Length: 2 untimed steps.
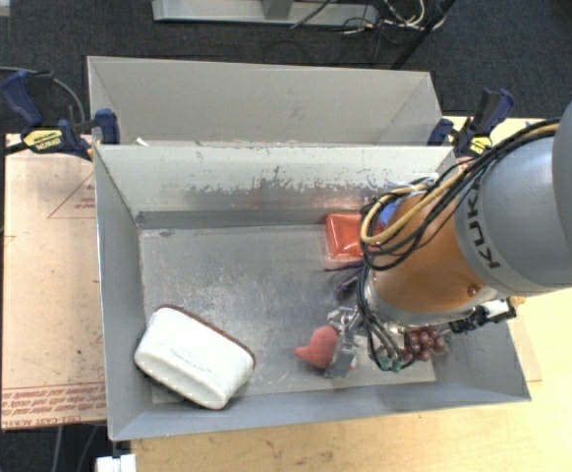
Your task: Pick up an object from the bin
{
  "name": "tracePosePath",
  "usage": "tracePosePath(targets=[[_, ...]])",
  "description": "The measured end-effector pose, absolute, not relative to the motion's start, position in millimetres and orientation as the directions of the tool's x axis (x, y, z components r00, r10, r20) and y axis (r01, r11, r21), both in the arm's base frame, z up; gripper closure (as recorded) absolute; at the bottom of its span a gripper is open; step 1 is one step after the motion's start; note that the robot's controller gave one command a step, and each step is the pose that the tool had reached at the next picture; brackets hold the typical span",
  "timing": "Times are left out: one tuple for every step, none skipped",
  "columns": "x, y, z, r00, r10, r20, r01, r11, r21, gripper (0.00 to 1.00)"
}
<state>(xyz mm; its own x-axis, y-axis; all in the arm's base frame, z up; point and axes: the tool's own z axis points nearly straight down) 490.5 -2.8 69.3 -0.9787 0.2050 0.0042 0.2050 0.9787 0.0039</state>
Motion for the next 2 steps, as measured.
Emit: tracePosePath(targets=[[490.5,-3,69,-0.979,0.205,0.004,0.205,0.979,0.004,1.0],[496.3,-10,258,-0.971,0.239,-0.003,0.239,0.971,0.006,1.0]])
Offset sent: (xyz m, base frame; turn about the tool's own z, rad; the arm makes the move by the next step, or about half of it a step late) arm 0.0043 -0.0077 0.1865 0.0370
